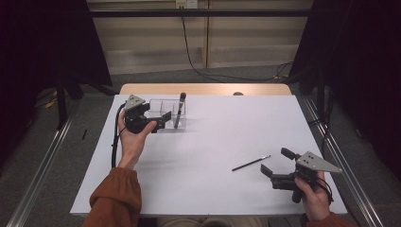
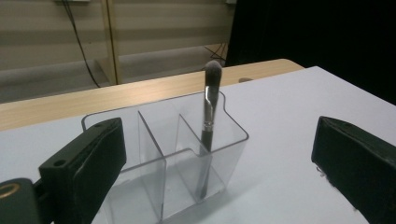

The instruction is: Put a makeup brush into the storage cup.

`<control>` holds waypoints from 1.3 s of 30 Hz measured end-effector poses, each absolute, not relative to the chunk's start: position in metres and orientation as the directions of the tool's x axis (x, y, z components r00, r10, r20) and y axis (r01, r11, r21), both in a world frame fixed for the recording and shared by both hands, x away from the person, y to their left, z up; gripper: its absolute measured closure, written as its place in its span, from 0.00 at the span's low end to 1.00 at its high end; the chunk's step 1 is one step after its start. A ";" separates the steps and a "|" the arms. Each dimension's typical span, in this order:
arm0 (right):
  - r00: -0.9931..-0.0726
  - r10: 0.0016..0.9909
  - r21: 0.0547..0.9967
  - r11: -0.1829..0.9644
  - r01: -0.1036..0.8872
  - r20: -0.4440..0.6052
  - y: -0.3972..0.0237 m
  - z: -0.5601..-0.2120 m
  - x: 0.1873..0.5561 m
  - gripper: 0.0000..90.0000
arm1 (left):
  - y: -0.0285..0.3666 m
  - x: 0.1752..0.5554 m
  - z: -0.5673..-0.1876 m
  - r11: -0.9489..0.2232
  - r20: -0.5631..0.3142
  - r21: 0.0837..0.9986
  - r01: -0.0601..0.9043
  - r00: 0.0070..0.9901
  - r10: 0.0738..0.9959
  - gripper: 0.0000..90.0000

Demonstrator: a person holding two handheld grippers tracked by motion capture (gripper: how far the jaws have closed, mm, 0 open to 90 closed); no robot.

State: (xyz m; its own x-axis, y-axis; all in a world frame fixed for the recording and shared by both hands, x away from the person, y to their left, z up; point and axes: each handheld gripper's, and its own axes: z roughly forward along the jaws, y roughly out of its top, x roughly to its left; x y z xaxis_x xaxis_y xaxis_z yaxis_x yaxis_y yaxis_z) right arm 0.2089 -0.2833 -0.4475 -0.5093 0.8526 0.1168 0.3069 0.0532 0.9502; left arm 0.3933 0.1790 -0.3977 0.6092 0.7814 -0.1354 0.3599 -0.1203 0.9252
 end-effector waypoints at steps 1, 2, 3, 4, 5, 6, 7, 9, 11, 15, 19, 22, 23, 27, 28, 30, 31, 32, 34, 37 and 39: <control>-0.509 0.853 0.950 0.054 0.307 0.116 -0.283 -0.447 0.209 0.00 | 0.180 0.392 -0.397 -0.130 -0.127 0.926 0.353 0.618 0.776 0.04; -0.509 0.853 0.950 0.054 0.307 0.116 -0.283 -0.448 0.209 0.00 | 0.181 0.390 -0.397 -0.136 -0.119 0.928 0.348 0.621 0.775 0.04; -0.513 0.851 0.950 0.060 0.306 0.111 -0.284 -0.448 0.209 0.00 | 0.183 0.388 -0.397 -0.137 -0.114 0.932 0.337 0.628 0.770 0.04; -0.512 0.851 0.950 0.059 0.306 0.113 -0.283 -0.448 0.209 0.00 | 0.184 0.386 -0.396 -0.137 -0.112 0.934 0.331 0.634 0.765 0.04; -0.511 0.852 0.950 0.058 0.307 0.113 -0.283 -0.448 0.209 0.00 | 0.185 0.385 -0.396 -0.130 -0.123 0.933 0.336 0.636 0.762 0.03; -0.510 0.853 0.950 0.058 0.308 0.113 -0.283 -0.448 0.209 0.00 | 0.186 0.384 -0.396 -0.132 -0.123 0.931 0.341 0.632 0.765 0.03; -0.509 0.854 0.950 0.058 0.308 0.113 -0.283 -0.448 0.209 0.00 | 0.186 0.382 -0.397 -0.132 -0.122 0.931 0.340 0.631 0.766 0.03; -0.512 0.852 0.949 0.062 0.308 0.110 -0.283 -0.448 0.209 0.00 | 0.188 0.379 -0.397 -0.144 -0.113 0.930 0.338 0.636 0.764 0.04; -0.512 0.852 0.950 0.061 0.306 0.111 -0.283 -0.448 0.209 0.00 | 0.189 0.374 -0.398 -0.149 -0.107 0.930 0.335 0.637 0.763 0.04; -0.508 0.854 0.950 0.057 0.307 0.112 -0.284 -0.448 0.208 0.00 | 0.192 0.368 -0.400 -0.165 -0.088 0.930 0.327 0.637 0.766 0.04; -0.509 0.853 0.950 0.058 0.307 0.113 -0.284 -0.447 0.208 0.00 | 0.194 0.363 -0.402 -0.174 -0.081 0.929 0.326 0.640 0.764 0.03; -0.508 0.854 0.950 0.057 0.307 0.113 -0.284 -0.447 0.208 0.00 | 0.196 0.359 -0.403 -0.164 -0.082 0.932 0.322 0.631 0.771 0.03; -0.508 0.854 0.950 0.057 0.307 0.113 -0.284 -0.447 0.208 0.00 | 0.197 0.356 -0.403 -0.160 -0.083 0.935 0.318 0.631 0.771 0.03; -0.508 0.854 0.950 0.059 0.306 0.111 -0.283 -0.447 0.208 0.00 | 0.200 0.348 -0.403 -0.186 -0.045 0.935 0.303 0.621 0.782 0.03; -0.508 0.854 0.950 0.059 0.306 0.110 -0.283 -0.447 0.208 0.00 | 0.201 0.346 -0.403 -0.188 -0.034 0.937 0.293 0.613 0.789 0.03; -0.509 0.854 0.950 0.061 0.306 0.109 -0.284 -0.447 0.208 0.00 | 0.203 0.341 -0.406 -0.183 -0.049 0.935 0.303 0.622 0.781 0.03; -0.509 0.854 0.950 0.060 0.305 0.110 -0.284 -0.447 0.208 0.00 | 0.204 0.340 -0.407 -0.182 -0.055 0.934 0.309 0.623 0.780 0.03; -0.511 0.853 0.951 0.059 0.305 0.111 -0.284 -0.447 0.207 0.00 | 0.205 0.337 -0.408 -0.189 -0.050 0.931 0.312 0.622 0.781 0.03; -0.512 0.852 0.951 0.060 0.303 0.109 -0.283 -0.447 0.208 0.00 | 0.208 0.333 -0.410 -0.178 -0.056 0.935 0.307 0.622 0.781 0.03; -0.513 0.851 0.951 0.060 0.302 0.109 -0.283 -0.447 0.208 0.00 | 0.211 0.330 -0.412 -0.174 -0.057 0.935 0.309 0.614 0.787 0.03; -0.512 0.852 0.951 0.059 0.303 0.110 -0.283 -0.447 0.208 0.00 | 0.213 0.328 -0.414 -0.174 -0.065 0.932 0.318 0.617 0.784 0.03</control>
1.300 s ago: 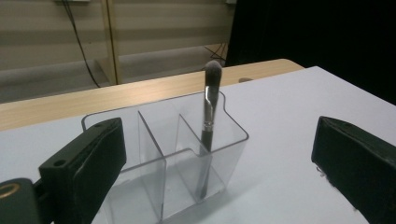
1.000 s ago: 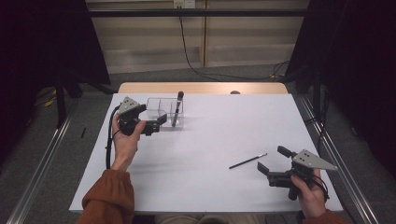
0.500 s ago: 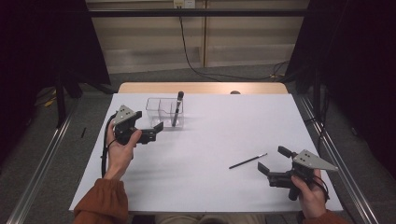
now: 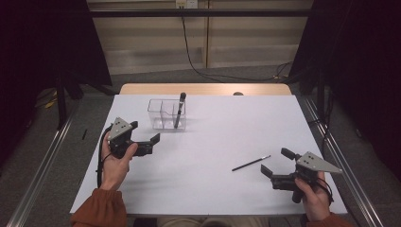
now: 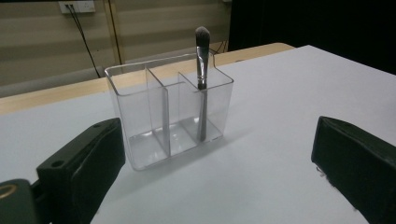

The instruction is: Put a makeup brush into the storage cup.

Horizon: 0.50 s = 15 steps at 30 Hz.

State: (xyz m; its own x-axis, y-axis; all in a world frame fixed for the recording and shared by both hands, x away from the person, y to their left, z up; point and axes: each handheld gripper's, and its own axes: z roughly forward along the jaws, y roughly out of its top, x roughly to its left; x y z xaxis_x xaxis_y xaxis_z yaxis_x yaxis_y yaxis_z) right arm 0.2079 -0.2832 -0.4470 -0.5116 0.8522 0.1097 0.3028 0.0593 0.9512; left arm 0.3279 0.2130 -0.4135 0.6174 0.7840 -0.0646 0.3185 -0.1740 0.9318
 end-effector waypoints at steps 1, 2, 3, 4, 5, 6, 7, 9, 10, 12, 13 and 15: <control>-0.512 0.852 0.951 0.059 0.303 0.110 -0.283 -0.447 0.208 0.00 | 0.213 0.325 -0.415 -0.175 -0.065 0.932 0.318 0.621 0.782 0.03; -0.512 0.852 0.951 0.058 0.303 0.111 -0.283 -0.447 0.208 0.00 | 0.214 0.323 -0.416 -0.180 -0.060 0.931 0.317 0.620 0.782 0.03; -0.511 0.853 0.951 0.060 0.303 0.109 -0.284 -0.447 0.208 0.00 | 0.216 0.321 -0.416 -0.177 -0.064 0.931 0.318 0.621 0.782 0.03; -0.511 0.853 0.951 0.059 0.304 0.110 -0.284 -0.447 0.208 0.00 | 0.217 0.319 -0.417 -0.179 -0.065 0.929 0.325 0.617 0.784 0.03; -0.509 0.853 0.951 0.055 0.304 0.113 -0.284 -0.447 0.208 0.00 | 0.218 0.318 -0.418 -0.173 -0.067 0.929 0.326 0.611 0.789 0.03; -0.509 0.853 0.951 0.056 0.305 0.112 -0.283 -0.447 0.208 0.00 | 0.220 0.316 -0.418 -0.170 -0.070 0.928 0.331 0.603 0.795 0.03; -0.510 0.853 0.951 0.057 0.304 0.111 -0.283 -0.447 0.208 0.00 | 0.222 0.315 -0.418 -0.156 -0.082 0.928 0.337 0.595 0.799 0.03; -0.513 0.852 0.951 0.062 0.302 0.107 -0.283 -0.447 0.208 0.00 | 0.224 0.313 -0.418 -0.160 -0.080 0.926 0.343 0.592 0.802 0.04; -0.510 0.853 0.951 0.058 0.303 0.110 -0.283 -0.447 0.207 0.00 | 0.225 0.312 -0.418 -0.155 -0.086 0.926 0.344 0.593 0.801 0.04; -0.507 0.854 0.951 0.056 0.305 0.112 -0.283 -0.447 0.208 0.00 | 0.227 0.308 -0.417 -0.155 -0.082 0.928 0.338 0.592 0.801 0.04; -0.507 0.855 0.951 0.055 0.306 0.114 -0.284 -0.447 0.208 0.00 | 0.227 0.306 -0.417 -0.155 -0.078 0.929 0.337 0.587 0.806 0.04; -0.507 0.855 0.950 0.056 0.306 0.113 -0.283 -0.447 0.208 0.00 | 0.229 0.302 -0.417 -0.147 -0.086 0.931 0.334 0.592 0.801 0.04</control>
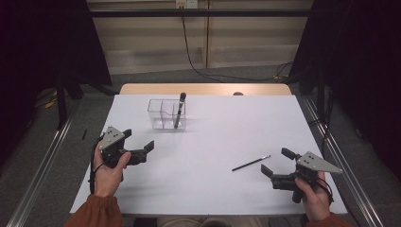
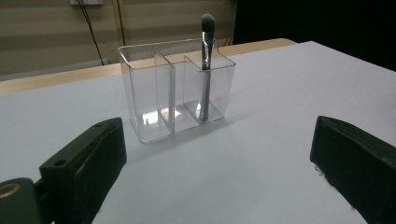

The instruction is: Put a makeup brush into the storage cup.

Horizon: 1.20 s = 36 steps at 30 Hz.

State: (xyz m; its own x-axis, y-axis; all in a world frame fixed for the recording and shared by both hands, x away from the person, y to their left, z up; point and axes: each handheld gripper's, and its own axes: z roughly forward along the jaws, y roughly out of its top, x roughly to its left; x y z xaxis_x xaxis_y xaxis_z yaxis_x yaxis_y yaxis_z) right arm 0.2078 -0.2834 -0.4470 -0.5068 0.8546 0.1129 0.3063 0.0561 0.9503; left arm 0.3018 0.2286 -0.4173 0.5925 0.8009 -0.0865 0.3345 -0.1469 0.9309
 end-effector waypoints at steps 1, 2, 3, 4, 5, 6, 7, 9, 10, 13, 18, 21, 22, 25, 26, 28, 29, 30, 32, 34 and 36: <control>-0.507 0.855 0.950 0.056 0.306 0.113 -0.283 -0.447 0.208 0.00 | 0.229 0.300 -0.418 -0.149 -0.082 0.931 0.332 0.589 0.804 0.04; -0.508 0.854 0.950 0.057 0.306 0.112 -0.283 -0.447 0.208 0.00 | 0.229 0.298 -0.418 -0.152 -0.079 0.931 0.333 0.589 0.805 0.04; -0.508 0.854 0.950 0.056 0.306 0.113 -0.284 -0.447 0.208 0.00 | 0.230 0.296 -0.418 -0.151 -0.080 0.931 0.332 0.591 0.803 0.04; -0.508 0.854 0.951 0.059 0.305 0.110 -0.284 -0.447 0.208 0.00 | 0.231 0.295 -0.418 -0.140 -0.091 0.931 0.336 0.586 0.805 0.04; -0.507 0.855 0.950 0.056 0.306 0.112 -0.284 -0.447 0.208 0.00 | 0.233 0.295 -0.419 -0.120 -0.107 0.933 0.338 0.581 0.807 0.04; -0.508 0.854 0.950 0.056 0.306 0.113 -0.284 -0.447 0.208 0.00 | 0.234 0.294 -0.419 -0.116 -0.106 0.935 0.336 0.574 0.812 0.04; -0.508 0.854 0.950 0.056 0.307 0.114 -0.284 -0.447 0.208 0.00 | 0.235 0.292 -0.419 -0.118 -0.102 0.934 0.336 0.572 0.814 0.04; -0.507 0.854 0.951 0.054 0.306 0.114 -0.284 -0.447 0.208 0.00 | 0.236 0.289 -0.419 -0.114 -0.104 0.936 0.331 0.574 0.812 0.04; -0.507 0.855 0.951 0.054 0.306 0.114 -0.284 -0.447 0.208 0.00 | 0.236 0.287 -0.419 -0.122 -0.096 0.936 0.329 0.575 0.813 0.04; -0.504 0.856 0.951 0.052 0.306 0.115 -0.284 -0.447 0.208 0.00 | 0.238 0.282 -0.420 -0.127 -0.090 0.937 0.324 0.579 0.811 0.04; -0.504 0.856 0.951 0.056 0.306 0.112 -0.284 -0.447 0.208 0.00 | 0.240 0.274 -0.422 -0.123 -0.094 0.937 0.326 0.577 0.811 0.05; -0.504 0.857 0.951 0.057 0.304 0.110 -0.284 -0.447 0.208 0.00 | 0.242 0.268 -0.424 -0.129 -0.090 0.936 0.326 0.580 0.809 0.05; -0.502 0.858 0.951 0.056 0.305 0.110 -0.284 -0.447 0.209 0.00 | 0.243 0.266 -0.425 -0.133 -0.089 0.936 0.327 0.583 0.808 0.05; -0.499 0.859 0.950 0.056 0.307 0.111 -0.283 -0.448 0.209 0.00 | 0.247 0.261 -0.426 -0.124 -0.095 0.937 0.326 0.581 0.808 0.04; -0.497 0.861 0.950 0.054 0.309 0.112 -0.284 -0.448 0.209 0.00 | 0.247 0.260 -0.427 -0.113 -0.101 0.940 0.323 0.578 0.810 0.04; -0.495 0.862 0.950 0.054 0.309 0.112 -0.284 -0.448 0.210 0.00 | 0.248 0.258 -0.427 -0.117 -0.096 0.940 0.319 0.580 0.809 0.04; -0.495 0.862 0.950 0.055 0.309 0.111 -0.284 -0.448 0.210 0.00 | 0.248 0.257 -0.427 -0.121 -0.093 0.940 0.318 0.582 0.808 0.04; -0.497 0.861 0.950 0.056 0.307 0.110 -0.284 -0.448 0.210 0.00 | 0.248 0.256 -0.428 -0.116 -0.100 0.940 0.321 0.584 0.805 0.04; -0.496 0.862 0.950 0.058 0.306 0.107 -0.284 -0.448 0.209 0.00 | 0.248 0.254 -0.428 -0.122 -0.093 0.941 0.315 0.588 0.804 0.04; -0.491 0.864 0.950 0.053 0.307 0.111 -0.285 -0.448 0.209 0.00 | 0.248 0.252 -0.427 -0.111 -0.099 0.944 0.312 0.586 0.804 0.04; -0.490 0.864 0.950 0.050 0.309 0.114 -0.285 -0.448 0.208 0.00 | 0.248 0.250 -0.427 -0.113 -0.096 0.945 0.308 0.589 0.803 0.04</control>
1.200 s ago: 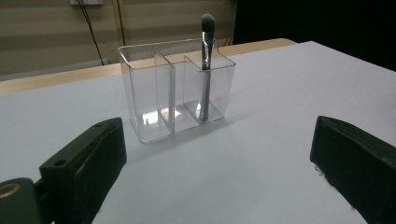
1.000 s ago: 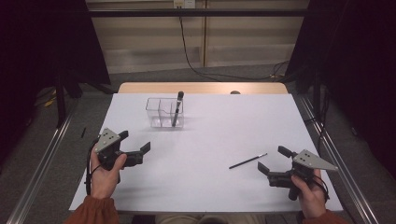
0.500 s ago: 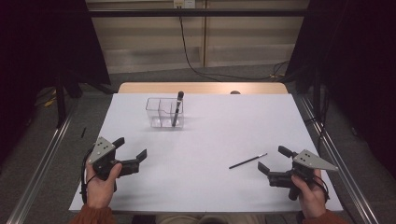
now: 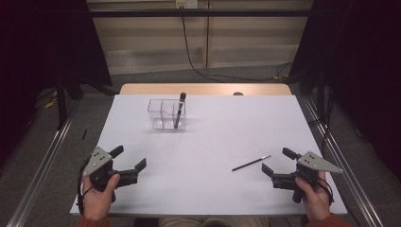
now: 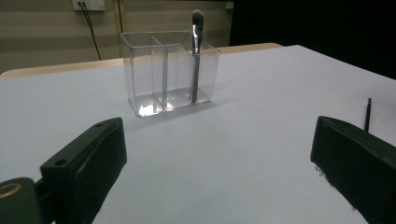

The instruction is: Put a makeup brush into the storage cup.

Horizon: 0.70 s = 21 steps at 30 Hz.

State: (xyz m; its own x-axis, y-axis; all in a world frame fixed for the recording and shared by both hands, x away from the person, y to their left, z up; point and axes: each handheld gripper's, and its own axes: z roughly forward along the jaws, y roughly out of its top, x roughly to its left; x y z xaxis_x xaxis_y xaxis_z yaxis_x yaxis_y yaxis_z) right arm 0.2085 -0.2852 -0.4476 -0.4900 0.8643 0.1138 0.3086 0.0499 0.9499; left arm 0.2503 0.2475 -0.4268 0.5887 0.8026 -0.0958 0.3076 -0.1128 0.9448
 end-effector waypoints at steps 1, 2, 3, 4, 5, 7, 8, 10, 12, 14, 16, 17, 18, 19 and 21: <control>-0.489 0.865 0.950 0.049 0.308 0.114 -0.285 -0.447 0.208 0.00 | 0.247 0.249 -0.427 -0.113 -0.096 0.945 0.308 0.588 0.803 0.04; -0.490 0.864 0.950 0.049 0.309 0.115 -0.286 -0.447 0.208 0.00 | 0.247 0.248 -0.427 -0.107 -0.101 0.945 0.309 0.588 0.803 0.04; -0.491 0.864 0.950 0.049 0.307 0.114 -0.286 -0.447 0.208 0.00 | 0.247 0.247 -0.427 -0.111 -0.097 0.945 0.307 0.590 0.801 0.04; -0.491 0.864 0.951 0.050 0.305 0.112 -0.286 -0.447 0.209 0.00 | 0.247 0.245 -0.426 -0.108 -0.097 0.945 0.308 0.581 0.808 0.03; -0.493 0.863 0.951 0.054 0.304 0.108 -0.286 -0.447 0.209 0.00 | 0.247 0.244 -0.426 -0.104 -0.099 0.946 0.306 0.579 0.810 0.03; -0.492 0.864 0.952 0.051 0.302 0.110 -0.286 -0.446 0.210 0.00 | 0.248 0.240 -0.427 -0.108 -0.097 0.945 0.308 0.580 0.809 0.03; -0.494 0.864 0.953 0.056 0.298 0.103 -0.287 -0.445 0.210 0.00 | 0.248 0.238 -0.427 -0.104 -0.102 0.945 0.310 0.581 0.808 0.03; -0.493 0.864 0.954 0.055 0.293 0.102 -0.286 -0.444 0.211 0.00 | 0.248 0.235 -0.428 -0.110 -0.100 0.944 0.312 0.585 0.805 0.03; -0.493 0.865 0.957 0.059 0.285 0.094 -0.286 -0.442 0.211 0.00 | 0.248 0.231 -0.429 -0.110 -0.102 0.943 0.314 0.587 0.803 0.03; -0.491 0.866 0.958 0.054 0.282 0.096 -0.285 -0.441 0.212 0.00 | 0.250 0.227 -0.429 -0.110 -0.098 0.945 0.306 0.590 0.801 0.03; -0.496 0.864 0.960 0.057 0.275 0.091 -0.285 -0.440 0.214 0.00 | 0.251 0.227 -0.429 -0.107 -0.101 0.945 0.308 0.587 0.803 0.03; -0.494 0.865 0.960 0.058 0.274 0.089 -0.285 -0.440 0.215 0.00 | 0.251 0.227 -0.430 -0.107 -0.101 0.945 0.308 0.589 0.802 0.03; -0.495 0.865 0.960 0.059 0.273 0.088 -0.285 -0.440 0.216 0.00 | 0.251 0.227 -0.430 -0.109 -0.097 0.947 0.303 0.589 0.802 0.03; -0.497 0.863 0.959 0.060 0.276 0.089 -0.286 -0.439 0.216 0.00 | 0.251 0.228 -0.431 -0.111 -0.094 0.947 0.302 0.589 0.803 0.03; -0.494 0.865 0.960 0.058 0.275 0.089 -0.286 -0.438 0.218 0.00 | 0.250 0.228 -0.431 -0.113 -0.095 0.946 0.305 0.591 0.801 0.03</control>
State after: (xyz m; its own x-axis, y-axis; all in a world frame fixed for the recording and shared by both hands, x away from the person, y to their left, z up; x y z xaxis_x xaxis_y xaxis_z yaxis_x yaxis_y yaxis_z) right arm 0.2182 -0.2862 -0.4381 -0.4938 0.8650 0.0892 0.2752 0.0581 0.9596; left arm 0.2276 0.2503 -0.4313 0.5906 0.8014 -0.0948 0.3051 -0.1130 0.9456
